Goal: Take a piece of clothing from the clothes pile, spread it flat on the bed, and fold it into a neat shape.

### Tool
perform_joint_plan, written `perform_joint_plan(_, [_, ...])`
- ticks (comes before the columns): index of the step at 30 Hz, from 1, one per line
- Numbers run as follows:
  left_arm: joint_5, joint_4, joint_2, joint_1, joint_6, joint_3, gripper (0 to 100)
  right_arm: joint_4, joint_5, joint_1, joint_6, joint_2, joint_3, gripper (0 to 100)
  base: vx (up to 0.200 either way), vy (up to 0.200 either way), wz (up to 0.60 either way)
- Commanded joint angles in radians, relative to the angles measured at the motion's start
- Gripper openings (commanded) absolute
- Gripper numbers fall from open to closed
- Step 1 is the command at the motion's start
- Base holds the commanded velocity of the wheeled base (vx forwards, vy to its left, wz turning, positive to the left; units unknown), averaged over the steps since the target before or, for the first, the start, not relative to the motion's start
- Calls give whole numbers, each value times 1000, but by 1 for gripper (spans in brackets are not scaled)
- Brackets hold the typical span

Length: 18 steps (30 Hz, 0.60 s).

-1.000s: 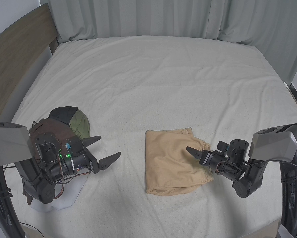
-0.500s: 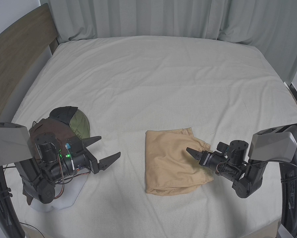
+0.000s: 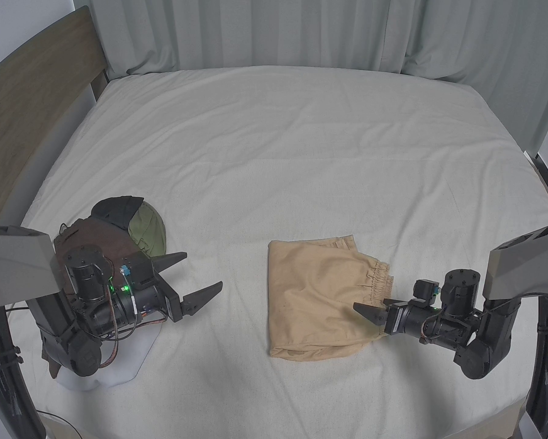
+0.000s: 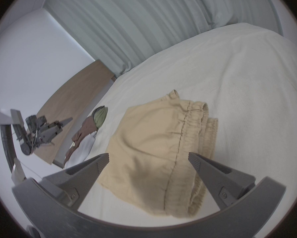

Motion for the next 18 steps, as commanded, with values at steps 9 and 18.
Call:
perform_joint_plan(9, [0, -4, 0, 0, 0, 4, 100, 1, 8, -47, -62, 11, 96, 100, 0, 0, 0])
perform_joint_plan(18, [0, -2, 0, -1, 0, 4, 100, 0, 11, -52, -60, 91, 82, 100, 0, 0, 0])
